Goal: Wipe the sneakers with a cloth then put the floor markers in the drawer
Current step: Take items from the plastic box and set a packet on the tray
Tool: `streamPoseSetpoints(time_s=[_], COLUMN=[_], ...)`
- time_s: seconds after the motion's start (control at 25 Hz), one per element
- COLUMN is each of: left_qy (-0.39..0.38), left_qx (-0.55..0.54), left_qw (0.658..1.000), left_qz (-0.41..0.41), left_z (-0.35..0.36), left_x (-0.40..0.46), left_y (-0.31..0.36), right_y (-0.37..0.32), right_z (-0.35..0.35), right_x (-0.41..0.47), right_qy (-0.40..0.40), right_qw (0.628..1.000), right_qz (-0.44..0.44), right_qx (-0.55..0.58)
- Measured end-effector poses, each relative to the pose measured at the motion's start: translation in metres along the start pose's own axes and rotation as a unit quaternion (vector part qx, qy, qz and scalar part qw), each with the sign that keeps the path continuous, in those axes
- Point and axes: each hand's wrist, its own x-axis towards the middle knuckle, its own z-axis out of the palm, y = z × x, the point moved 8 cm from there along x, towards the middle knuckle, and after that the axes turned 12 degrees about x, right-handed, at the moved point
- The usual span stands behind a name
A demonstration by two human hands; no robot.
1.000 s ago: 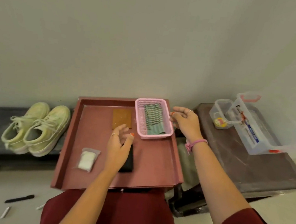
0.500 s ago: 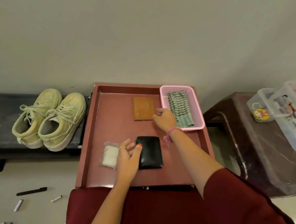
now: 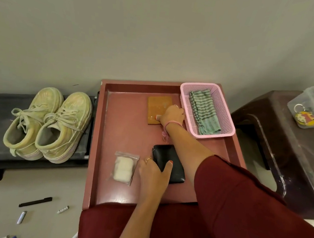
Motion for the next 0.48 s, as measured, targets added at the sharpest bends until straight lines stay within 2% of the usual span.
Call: streamPoseSetpoints(time_s=[0.12,0.24,0.32,0.48], left_qy=[-0.001,0.002,0.004,-0.005], left_qx=[0.04,0.065,0.022,-0.065], left_qw=[0.999,0.998,0.999,0.997], left_qz=[-0.015,-0.019,-0.037,-0.039], left_z=[0.009,0.018,0.019,0.018], left_x=[-0.002,-0.004,-0.004,-0.01], left_y=[-0.001,-0.006,-0.008,-0.005], right_y=[-0.004,0.004,0.022,0.067], right_z=[-0.013,-0.04,-0.061,-0.09], right_x=[-0.003,-0.022,-0.041,-0.088], right_qy=[-0.016,-0.031,-0.027,-0.049], right_qw=[0.992,0.966,0.943,0.87], right_qz=[-0.021,-0.037,-0.03,0.012], right_qx=[0.122,0.253,0.33,0.49])
